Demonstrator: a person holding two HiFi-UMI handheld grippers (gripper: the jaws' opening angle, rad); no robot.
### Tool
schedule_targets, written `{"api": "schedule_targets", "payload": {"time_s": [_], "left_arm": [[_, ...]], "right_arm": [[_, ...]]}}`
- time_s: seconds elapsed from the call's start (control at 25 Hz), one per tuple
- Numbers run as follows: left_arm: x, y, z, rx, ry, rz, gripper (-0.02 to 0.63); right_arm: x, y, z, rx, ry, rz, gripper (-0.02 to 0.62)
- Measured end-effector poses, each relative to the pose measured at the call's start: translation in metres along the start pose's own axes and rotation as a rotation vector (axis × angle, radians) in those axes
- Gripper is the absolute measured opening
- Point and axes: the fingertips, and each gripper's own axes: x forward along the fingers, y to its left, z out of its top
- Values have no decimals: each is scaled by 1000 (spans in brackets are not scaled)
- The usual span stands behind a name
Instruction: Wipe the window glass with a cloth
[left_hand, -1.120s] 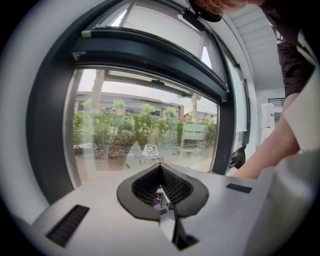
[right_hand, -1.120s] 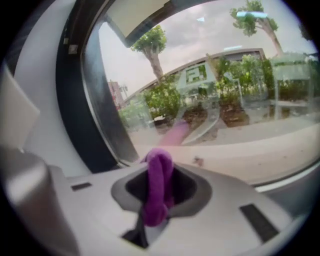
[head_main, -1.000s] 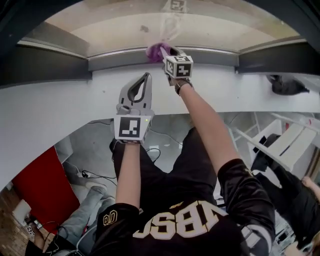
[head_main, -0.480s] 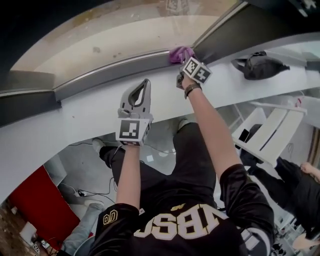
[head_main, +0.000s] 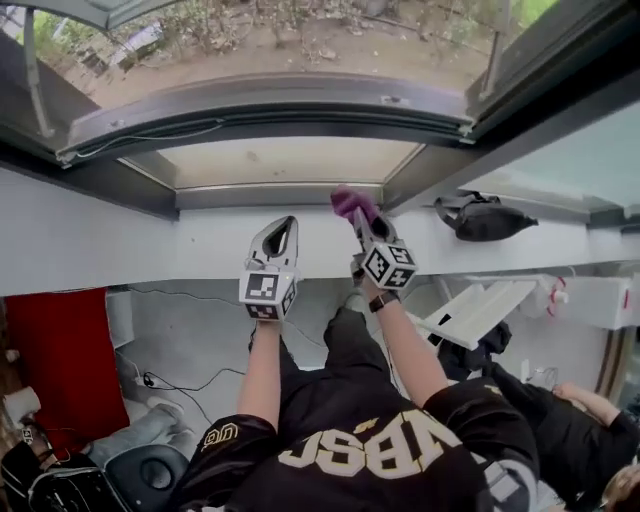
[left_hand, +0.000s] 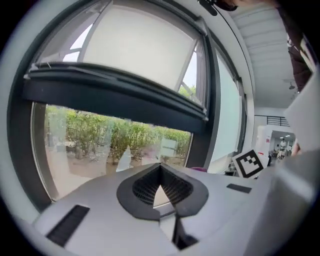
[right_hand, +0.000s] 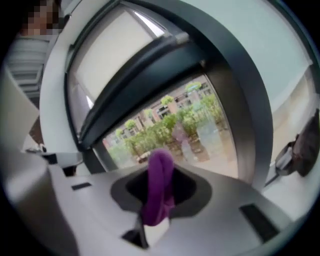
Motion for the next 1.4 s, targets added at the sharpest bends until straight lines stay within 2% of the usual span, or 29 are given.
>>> {"api": "schedule_targets", "payload": {"time_s": [0.12,0.2,0.32,0.44,0.6,0.72,0.96,1.28,1.4], "left_arm": [[-46,-12,59,81,-86,-40,18],[-80,-17,90,116,-118,-78,17],[-116,1,118,102,-128,-77,17],[-132,35,144,135,-149,-51,17],[-157,68,171,143,-194,5,17],[-167,72,179,127,-216,8,17],[-171,67,203,196,-248,13,17],[-169,59,213,194,-260,-1,17],[-169,60,209,194,-256,4,17]], "right_arm": [[-38,83,44,-84,-78,82,83],[-61,132,60,-106,-128,107,83],[-82,190,71,-120,-145,97,83],[-86,222,86,-223,-144,38,83],[-99,253,129,-314,-235,8,83],[-109,262,150,-345,-252,-28,83],[-128,268,158,-349,-264,-45,83],[-126,287,168,-402,-296,-30,83],[-128,292,168,-380,-305,-16,83]]}}
